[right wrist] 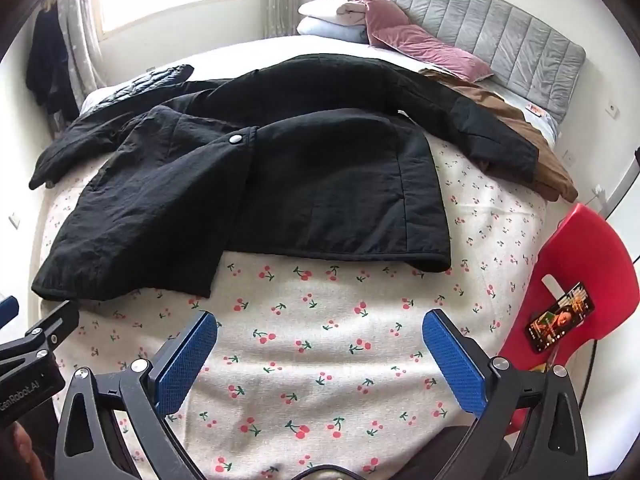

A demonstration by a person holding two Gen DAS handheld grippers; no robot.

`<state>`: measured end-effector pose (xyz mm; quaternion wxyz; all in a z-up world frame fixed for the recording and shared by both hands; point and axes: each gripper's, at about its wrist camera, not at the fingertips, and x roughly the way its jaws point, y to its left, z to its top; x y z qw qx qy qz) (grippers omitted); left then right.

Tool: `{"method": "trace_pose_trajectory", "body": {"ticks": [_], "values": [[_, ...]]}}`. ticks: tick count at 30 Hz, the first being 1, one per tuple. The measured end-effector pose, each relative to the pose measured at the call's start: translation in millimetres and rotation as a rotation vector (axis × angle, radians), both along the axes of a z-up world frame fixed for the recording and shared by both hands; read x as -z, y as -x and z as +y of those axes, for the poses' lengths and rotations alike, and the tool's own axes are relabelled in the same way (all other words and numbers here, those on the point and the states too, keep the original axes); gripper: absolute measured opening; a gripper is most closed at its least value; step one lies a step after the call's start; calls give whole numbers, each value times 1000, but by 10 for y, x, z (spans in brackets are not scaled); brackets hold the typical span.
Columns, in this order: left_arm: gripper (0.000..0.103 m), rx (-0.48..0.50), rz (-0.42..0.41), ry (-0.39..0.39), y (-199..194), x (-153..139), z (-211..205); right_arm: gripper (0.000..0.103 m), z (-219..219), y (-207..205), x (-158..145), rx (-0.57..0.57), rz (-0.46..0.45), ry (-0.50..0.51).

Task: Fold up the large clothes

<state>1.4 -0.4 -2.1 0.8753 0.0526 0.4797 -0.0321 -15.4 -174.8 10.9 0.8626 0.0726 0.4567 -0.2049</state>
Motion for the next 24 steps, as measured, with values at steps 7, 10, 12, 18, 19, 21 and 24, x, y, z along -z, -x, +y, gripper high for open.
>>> {"method": "trace_pose_trajectory", "body": {"ticks": [7,10,12,18,19,21,24], "values": [[103,12,0,0,8,-5,-75,103,17,-42,5,-13,11,-9],[103,25,13,3,1,-24,-50,103,9,-41,-19,-24,11,-5],[103,27,13,6,-2,-27,-50,103,34,-67,-4,-26,16,4],[103,34,12,0,-10,-17,-62,103,-15,-77,-11,-13,19,1],[103,34,14,1,-11,-13,-67,103,-20,-77,-14,-12,18,0],[103,39,16,3,-15,-10,-74,103,-24,-78,-16,-9,18,2],[103,41,14,5,-13,-15,-84,103,-34,-83,-7,-9,20,-3]]}}
